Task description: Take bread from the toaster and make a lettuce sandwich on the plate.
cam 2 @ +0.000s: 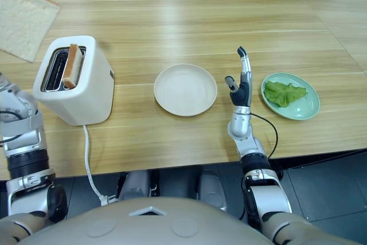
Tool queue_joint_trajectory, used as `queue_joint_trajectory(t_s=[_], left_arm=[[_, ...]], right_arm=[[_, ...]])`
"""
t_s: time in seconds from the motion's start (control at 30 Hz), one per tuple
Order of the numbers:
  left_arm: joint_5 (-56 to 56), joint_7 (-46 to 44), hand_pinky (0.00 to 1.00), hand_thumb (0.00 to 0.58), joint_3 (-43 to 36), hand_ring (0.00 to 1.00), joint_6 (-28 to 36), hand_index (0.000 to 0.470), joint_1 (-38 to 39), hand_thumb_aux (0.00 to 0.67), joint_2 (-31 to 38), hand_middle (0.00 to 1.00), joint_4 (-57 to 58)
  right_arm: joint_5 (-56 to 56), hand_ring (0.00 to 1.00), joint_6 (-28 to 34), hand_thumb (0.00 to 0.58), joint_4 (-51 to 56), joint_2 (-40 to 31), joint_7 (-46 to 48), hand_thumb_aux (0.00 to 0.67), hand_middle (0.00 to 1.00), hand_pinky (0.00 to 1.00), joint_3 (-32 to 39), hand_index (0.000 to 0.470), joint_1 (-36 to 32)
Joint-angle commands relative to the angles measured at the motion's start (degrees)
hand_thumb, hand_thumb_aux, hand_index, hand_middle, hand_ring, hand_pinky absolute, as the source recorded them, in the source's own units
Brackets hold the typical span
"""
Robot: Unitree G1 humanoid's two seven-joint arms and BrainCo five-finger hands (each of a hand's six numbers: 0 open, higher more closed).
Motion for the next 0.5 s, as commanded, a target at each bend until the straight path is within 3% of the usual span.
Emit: queue_joint_trajectory(t_s=[0.03, 0.27, 0.5], left_arm=[[-3.8, -8.4, 1.0, 0.58, -8.0, 1.0, -0.2, 0.46, -2.7, 0.67, -3.9, 1.0, 3.8], [-1.3, -16.2, 1.0, 0.58, -17.5, 1.0, -0.3, 0.46, -5.6, 0.67, -12.1, 1.0, 12.7], [1.8, -20.3, 1.0, 0.58, -22.2, 1.0, 0.9, 0.46, -6.8, 0.67, -15.8, 1.0, 23.4]], right_arm=[[0.0, 0.0, -0.1, 0.0, 2.0, -1.5, -2.0, 0.0, 0.0, 0.0, -1.3, 0.0, -1.1], [0.5, 0.0, -0.4, 0.0, 5.3, -4.4, -5.5, 0.0, 0.0, 0.0, -3.5, 0.0, -2.3], [0.7, 0.0, -0.4, 0.0, 6.3, -7.2, -7.7, 0.0, 0.0, 0.0, -4.9, 0.0, -2.1]])
